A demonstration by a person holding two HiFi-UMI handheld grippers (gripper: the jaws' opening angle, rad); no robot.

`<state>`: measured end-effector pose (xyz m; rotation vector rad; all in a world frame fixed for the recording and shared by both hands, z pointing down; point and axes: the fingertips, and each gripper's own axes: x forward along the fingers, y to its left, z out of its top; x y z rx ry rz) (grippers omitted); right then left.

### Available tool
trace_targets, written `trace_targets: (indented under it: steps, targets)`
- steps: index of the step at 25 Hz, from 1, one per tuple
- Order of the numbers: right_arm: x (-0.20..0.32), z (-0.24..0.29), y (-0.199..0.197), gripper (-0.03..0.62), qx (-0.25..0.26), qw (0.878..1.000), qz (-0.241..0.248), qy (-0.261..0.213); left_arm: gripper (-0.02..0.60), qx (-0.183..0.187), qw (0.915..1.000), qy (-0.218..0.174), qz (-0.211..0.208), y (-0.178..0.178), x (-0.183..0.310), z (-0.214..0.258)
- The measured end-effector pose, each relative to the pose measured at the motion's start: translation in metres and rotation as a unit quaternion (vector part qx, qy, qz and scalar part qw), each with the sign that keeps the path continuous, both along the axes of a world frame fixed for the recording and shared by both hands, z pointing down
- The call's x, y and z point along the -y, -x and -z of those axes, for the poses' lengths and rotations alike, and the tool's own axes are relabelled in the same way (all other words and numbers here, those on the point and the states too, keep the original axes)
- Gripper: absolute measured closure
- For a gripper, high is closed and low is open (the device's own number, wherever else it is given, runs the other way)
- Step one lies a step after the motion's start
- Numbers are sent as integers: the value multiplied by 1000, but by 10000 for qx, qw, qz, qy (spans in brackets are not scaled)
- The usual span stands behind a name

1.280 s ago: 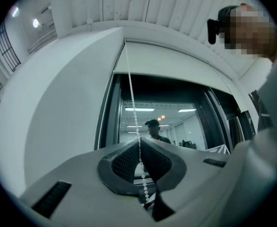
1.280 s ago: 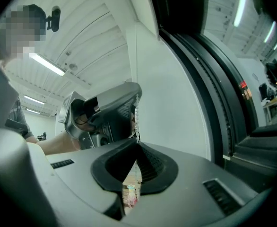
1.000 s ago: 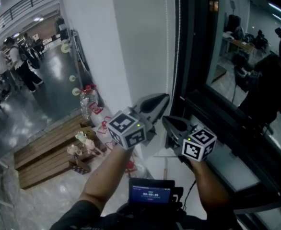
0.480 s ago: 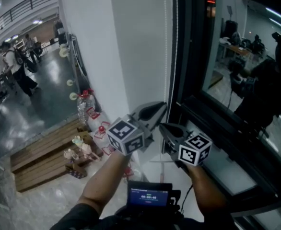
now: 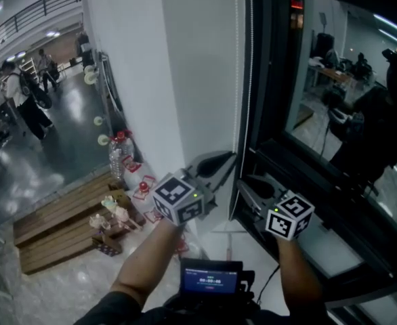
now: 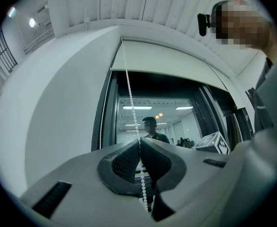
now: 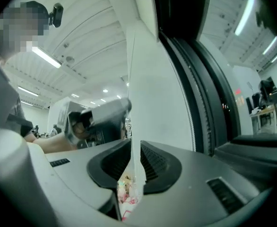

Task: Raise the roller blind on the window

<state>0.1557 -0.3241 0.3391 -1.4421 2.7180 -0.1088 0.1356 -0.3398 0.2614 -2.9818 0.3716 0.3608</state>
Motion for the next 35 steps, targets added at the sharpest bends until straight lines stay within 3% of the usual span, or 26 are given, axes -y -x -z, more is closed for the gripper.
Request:
trace_targets:
  steps: [5,12,22,24,25,35]
  targets:
    - [-7,89,-18,516,258,9951,-94,-948,578,-9,10000,-21,-10,4,-5,1]
    - [-7,153,15,497,350,9882,311,-1457,580,52,9999,-126,-24,5,-14,-10]
    - [3,162,37,497,348,9865,407,-1548,581,247,9994,-163,-181,2,-26,-17]
    - [3,164,35,570,413,9864,426,-1533,581,227,9993,-191,-222,-1,-30,-15]
    - [3,164,35,577,473,9867,452,-1490,581,218,9993,-174,-237,-1,-30,-16]
    - [13,121,39,586,540,9918,381,-1091,583,506,9985,190,-125,1,-22,-61]
